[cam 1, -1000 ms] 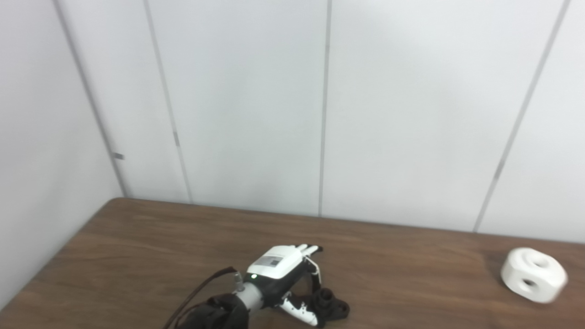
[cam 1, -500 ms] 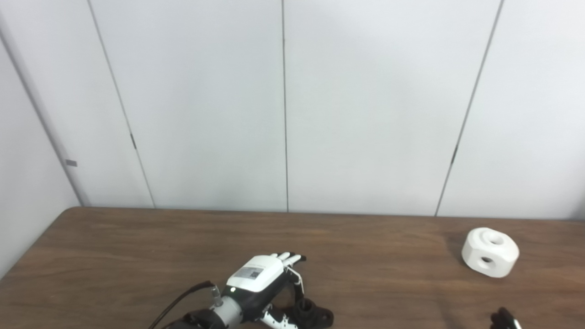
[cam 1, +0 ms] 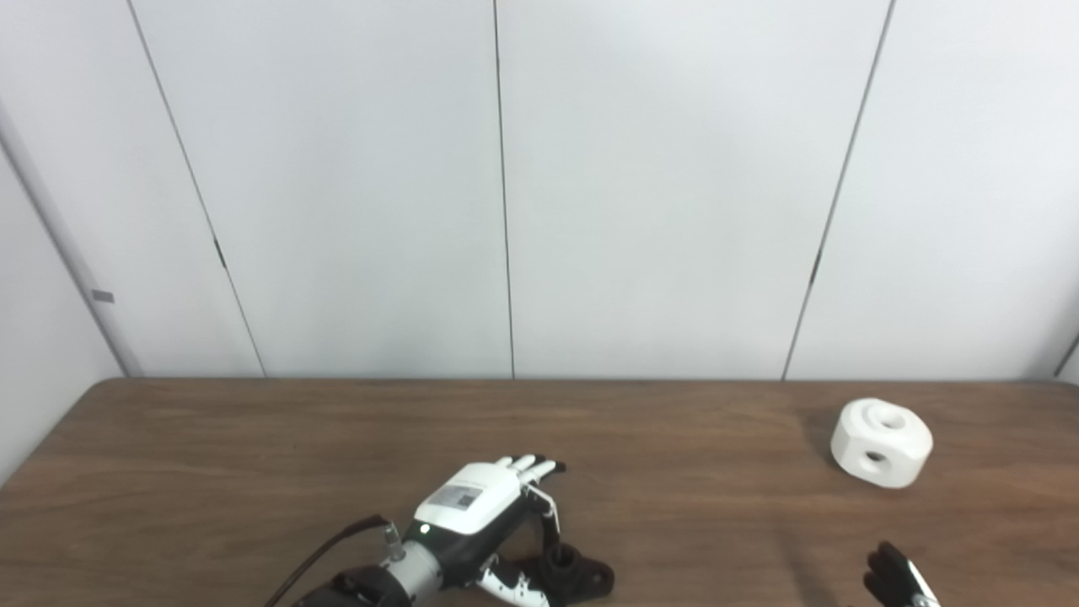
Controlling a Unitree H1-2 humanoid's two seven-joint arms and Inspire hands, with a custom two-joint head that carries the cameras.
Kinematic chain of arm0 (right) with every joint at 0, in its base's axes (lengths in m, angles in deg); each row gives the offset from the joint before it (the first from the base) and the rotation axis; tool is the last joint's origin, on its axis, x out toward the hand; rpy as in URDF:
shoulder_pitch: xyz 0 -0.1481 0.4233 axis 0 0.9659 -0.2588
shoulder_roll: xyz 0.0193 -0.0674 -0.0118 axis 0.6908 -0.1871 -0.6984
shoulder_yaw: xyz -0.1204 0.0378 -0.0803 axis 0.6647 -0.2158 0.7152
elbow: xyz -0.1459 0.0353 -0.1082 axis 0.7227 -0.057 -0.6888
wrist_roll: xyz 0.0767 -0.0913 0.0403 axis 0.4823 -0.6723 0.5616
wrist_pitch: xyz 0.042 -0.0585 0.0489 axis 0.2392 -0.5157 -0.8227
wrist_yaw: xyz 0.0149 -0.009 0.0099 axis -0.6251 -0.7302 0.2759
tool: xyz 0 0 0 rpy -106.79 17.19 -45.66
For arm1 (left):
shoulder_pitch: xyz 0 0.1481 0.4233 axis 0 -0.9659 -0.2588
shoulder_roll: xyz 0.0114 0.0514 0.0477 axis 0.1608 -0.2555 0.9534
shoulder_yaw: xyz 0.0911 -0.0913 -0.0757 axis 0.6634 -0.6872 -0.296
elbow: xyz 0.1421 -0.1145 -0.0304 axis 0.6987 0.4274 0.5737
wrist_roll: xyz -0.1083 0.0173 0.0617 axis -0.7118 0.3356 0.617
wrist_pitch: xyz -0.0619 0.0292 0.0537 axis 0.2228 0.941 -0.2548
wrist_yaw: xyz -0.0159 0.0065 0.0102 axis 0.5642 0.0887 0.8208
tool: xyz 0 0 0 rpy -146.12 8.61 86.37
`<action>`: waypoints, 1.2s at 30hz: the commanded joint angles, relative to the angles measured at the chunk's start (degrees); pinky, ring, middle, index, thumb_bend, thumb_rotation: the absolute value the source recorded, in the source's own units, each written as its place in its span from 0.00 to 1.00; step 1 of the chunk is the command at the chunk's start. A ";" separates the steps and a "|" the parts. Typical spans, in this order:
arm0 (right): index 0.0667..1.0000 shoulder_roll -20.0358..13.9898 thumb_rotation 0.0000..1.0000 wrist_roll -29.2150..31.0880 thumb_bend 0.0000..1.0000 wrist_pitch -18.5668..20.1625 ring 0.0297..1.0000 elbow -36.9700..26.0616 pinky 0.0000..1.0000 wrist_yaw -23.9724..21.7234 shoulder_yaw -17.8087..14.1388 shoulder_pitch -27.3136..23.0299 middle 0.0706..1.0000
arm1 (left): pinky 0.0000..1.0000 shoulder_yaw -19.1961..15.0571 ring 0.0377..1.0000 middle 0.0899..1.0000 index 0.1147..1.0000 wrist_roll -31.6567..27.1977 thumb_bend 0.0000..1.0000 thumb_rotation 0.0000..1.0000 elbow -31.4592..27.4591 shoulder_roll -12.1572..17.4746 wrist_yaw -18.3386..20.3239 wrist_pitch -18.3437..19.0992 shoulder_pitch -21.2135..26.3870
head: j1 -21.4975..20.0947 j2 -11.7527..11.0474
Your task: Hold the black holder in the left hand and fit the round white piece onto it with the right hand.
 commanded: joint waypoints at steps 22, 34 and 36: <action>0.80 -4.60 0.76 -14.27 0.92 6.13 0.80 -7.61 0.61 2.20 -8.37 -6.41 0.84 | 1.00 -1.01 1.00 0.97 0.41 0.43 0.52 0.05 10.64 -2.68 -6.93 -5.25 4.40 | -10.47 -7.51; 0.84 -18.23 0.74 -32.05 0.98 25.52 0.78 -8.80 0.55 -3.21 -15.47 -25.05 0.84 | 1.00 -1.76 1.00 0.96 0.41 -0.14 0.52 0.05 14.45 -1.48 -10.32 -9.22 4.55 | -14.44 -9.59; 0.85 -19.63 0.74 -33.24 0.99 27.27 0.80 -8.57 0.57 -4.60 -15.47 -26.67 0.85 | 1.00 -1.92 1.00 0.95 0.41 -0.33 0.52 0.05 14.50 -1.39 -10.57 -9.48 4.46 | -14.31 -9.46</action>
